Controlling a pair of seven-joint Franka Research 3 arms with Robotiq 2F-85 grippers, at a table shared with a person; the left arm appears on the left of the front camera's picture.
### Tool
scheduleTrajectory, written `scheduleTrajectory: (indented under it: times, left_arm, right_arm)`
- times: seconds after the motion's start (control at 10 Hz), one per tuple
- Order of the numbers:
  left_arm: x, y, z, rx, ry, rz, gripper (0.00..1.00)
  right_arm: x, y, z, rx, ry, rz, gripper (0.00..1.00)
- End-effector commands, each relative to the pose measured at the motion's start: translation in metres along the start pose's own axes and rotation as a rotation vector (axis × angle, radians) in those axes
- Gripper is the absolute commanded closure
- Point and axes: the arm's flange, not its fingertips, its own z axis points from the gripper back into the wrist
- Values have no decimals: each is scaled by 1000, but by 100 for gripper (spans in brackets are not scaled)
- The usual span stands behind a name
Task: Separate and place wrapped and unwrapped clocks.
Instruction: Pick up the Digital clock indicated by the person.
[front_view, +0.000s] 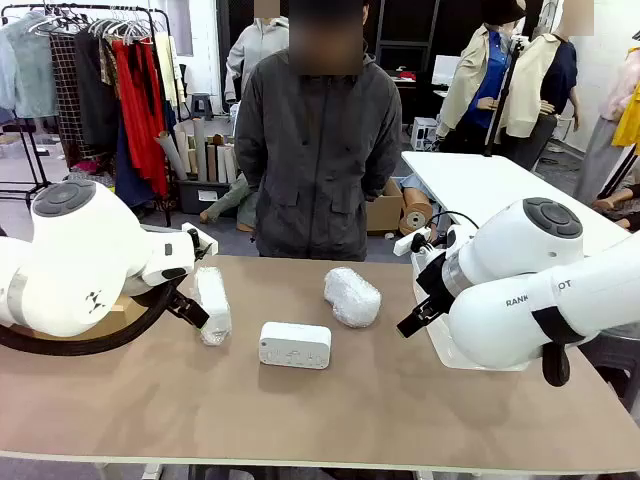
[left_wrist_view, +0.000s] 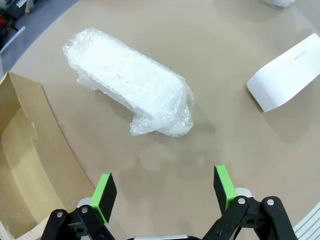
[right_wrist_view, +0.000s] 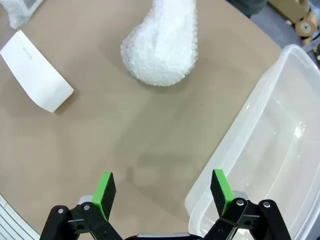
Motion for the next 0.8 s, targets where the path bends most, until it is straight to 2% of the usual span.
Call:
scheduleTrajectory:
  times: [0.0,0.7]
  left_arm:
    - [0,0,0,0,0,0,0]
    - [0,0,0,0,0,0,0]
  right_arm:
    - [0,0,0,0,0,0,0]
    - [0,0,0,0,0,0,0]
